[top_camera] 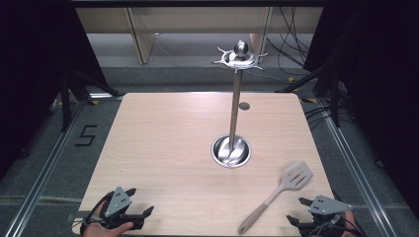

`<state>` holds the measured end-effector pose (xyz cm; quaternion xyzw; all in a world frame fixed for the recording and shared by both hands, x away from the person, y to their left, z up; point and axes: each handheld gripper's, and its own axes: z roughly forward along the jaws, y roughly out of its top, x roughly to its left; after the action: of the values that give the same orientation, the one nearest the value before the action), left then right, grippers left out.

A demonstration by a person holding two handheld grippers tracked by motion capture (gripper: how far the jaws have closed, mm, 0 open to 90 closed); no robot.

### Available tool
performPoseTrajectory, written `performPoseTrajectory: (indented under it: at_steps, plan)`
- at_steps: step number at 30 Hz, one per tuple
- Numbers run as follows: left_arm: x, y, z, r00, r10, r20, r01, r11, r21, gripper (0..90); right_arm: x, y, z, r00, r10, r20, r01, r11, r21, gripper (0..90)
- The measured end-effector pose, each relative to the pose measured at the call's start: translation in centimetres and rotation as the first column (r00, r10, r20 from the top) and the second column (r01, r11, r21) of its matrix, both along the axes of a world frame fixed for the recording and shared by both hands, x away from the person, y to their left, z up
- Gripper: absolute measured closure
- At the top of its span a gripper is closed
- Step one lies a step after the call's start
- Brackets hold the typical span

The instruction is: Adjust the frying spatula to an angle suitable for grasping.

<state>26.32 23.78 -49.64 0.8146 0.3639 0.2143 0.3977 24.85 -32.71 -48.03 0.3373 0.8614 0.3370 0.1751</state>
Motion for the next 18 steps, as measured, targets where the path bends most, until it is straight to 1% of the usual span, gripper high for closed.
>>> performPoseTrajectory:
  at_steps: [1,4,5,6,7,9,10,11,12,13,14,15,16,17,18]
  plan:
    - [0.0,0.1,0.1,1.0,-0.007,-0.003,0.007,0.9999,0.008,16.2,0.1,0.0,-0.1,0.9998,0.011,0.018,-0.01,0.9999,-0.008,29.5]
    - [0.0,0.0,0.0,1.0,-0.006,-0.003,0.006,1.0,0.005,16.2,0.0,0.2,0.1,0.9994,0.027,0.021,-0.026,0.9995,-0.019,30.6]
    - [0.0,0.0,0.0,1.0,-0.005,-0.003,0.005,1.0,0.004,16.2,0.1,0.3,0.2,0.9992,0.031,0.024,-0.031,0.9994,-0.015,30.6]
    - [0.0,0.1,0.1,0.9999,-0.007,-0.012,0.007,0.9999,0.009,16.2,0.0,0.4,0.3,0.9992,0.033,0.022,-0.032,0.9993,-0.02,30.6]
    - [0.0,0.0,0.1,1.0,-0.006,-0.007,0.006,1.0,0.006,16.2,0.1,0.4,0.3,0.9989,0.039,0.028,-0.038,0.9991,-0.018,30.7]
    - [0.0,0.0,0.1,0.9999,-0.006,-0.009,0.006,1.0,0.006,16.2,0.1,0.7,0.4,0.9988,0.043,0.022,-0.043,0.9988,-0.021,31.2]
    - [0.0,0.0,0.1,0.9999,-0.005,-0.009,0.005,1.0,0.006,16.2,0.2,0.7,0.4,0.9978,0.058,0.033,-0.057,0.998,-0.026,31.2]
    - [0.0,0.0,0.1,0.9999,-0.005,-0.01,0.005,0.9999,0.008,16.2,0.2,0.9,0.5,0.9982,0.056,0.022,-0.056,0.998,-0.03,31.5]
    - [0.0,0.0,0.1,0.9999,-0.006,-0.009,0.007,0.9999,0.013,16.2,0.2,1.0,0.4,0.9973,0.067,0.031,-0.066,0.9972,-0.035,31.6]
    - [0.0,0.0,0.1,0.9999,-0.008,-0.01,0.008,0.9999,0.013,16.2,0.2,1.2,0.5,0.9975,0.067,0.023,-0.066,0.9972,-0.036,31.7]
    - [-0.1,0.0,0.0,0.9996,0.001,-0.029,-0.001,1.0,0.0,16.2,0.3,1.4,0.5,0.9964,0.081,0.027,-0.08,0.9961,-0.039,31.7]
    - [0.0,0.0,0.0,0.9996,0.003,-0.028,-0.003,0.9999,0.014,16.2,0.4,1.6,0.6,0.9959,0.088,0.022,-0.087,0.9952,-0.045,31.8]
    - [0.0,0.0,0.0,0.9996,0.003,-0.028,-0.003,0.9999,0.014,16.2,0.4,1.8,0.6,0.9951,0.096,0.023,-0.095,0.9943,-0.049,31.8]
    - [-0.1,0.0,0.0,0.9997,0.004,-0.025,-0.004,1.0,-0.003,16.2,0.5,2.1,0.7,0.9943,0.104,0.023,-0.102,0.9934,-0.052,31.9]
    - [-0.1,-0.1,0.0,0.9997,0.008,-0.022,-0.008,0.9999,-0.01,16.2,0.6,2.4,0.8,0.9928,0.117,0.025,-0.116,0.9914,-0.061,31.9]
